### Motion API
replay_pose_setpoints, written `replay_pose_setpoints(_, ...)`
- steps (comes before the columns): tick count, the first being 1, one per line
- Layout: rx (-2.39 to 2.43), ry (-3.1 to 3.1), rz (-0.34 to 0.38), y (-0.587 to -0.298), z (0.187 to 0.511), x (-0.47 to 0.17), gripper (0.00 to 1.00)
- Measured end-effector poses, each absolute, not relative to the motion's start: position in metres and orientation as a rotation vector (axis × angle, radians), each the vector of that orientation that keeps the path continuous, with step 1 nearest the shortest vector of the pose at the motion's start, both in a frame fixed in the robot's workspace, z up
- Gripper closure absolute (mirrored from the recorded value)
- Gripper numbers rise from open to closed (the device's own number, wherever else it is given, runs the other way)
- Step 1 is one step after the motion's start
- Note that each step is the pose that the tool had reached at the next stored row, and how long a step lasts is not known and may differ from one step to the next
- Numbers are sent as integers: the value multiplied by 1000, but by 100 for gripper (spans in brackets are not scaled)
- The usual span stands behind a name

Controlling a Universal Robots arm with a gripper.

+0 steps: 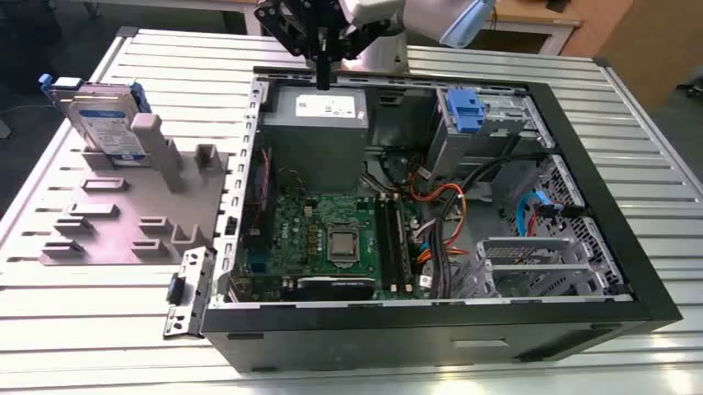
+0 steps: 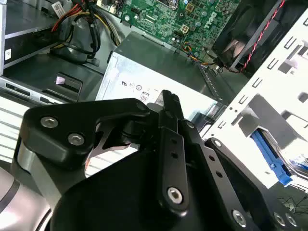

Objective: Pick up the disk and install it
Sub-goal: 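Reach for the disk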

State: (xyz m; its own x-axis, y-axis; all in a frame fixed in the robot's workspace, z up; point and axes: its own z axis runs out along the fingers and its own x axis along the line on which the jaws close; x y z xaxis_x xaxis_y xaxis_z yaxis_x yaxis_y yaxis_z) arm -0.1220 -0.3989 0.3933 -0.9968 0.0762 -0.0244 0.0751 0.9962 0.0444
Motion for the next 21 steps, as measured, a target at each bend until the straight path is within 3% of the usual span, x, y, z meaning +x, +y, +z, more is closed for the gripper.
replay_pose_setpoints(21,118,3113,68,-399,393,-130,89)
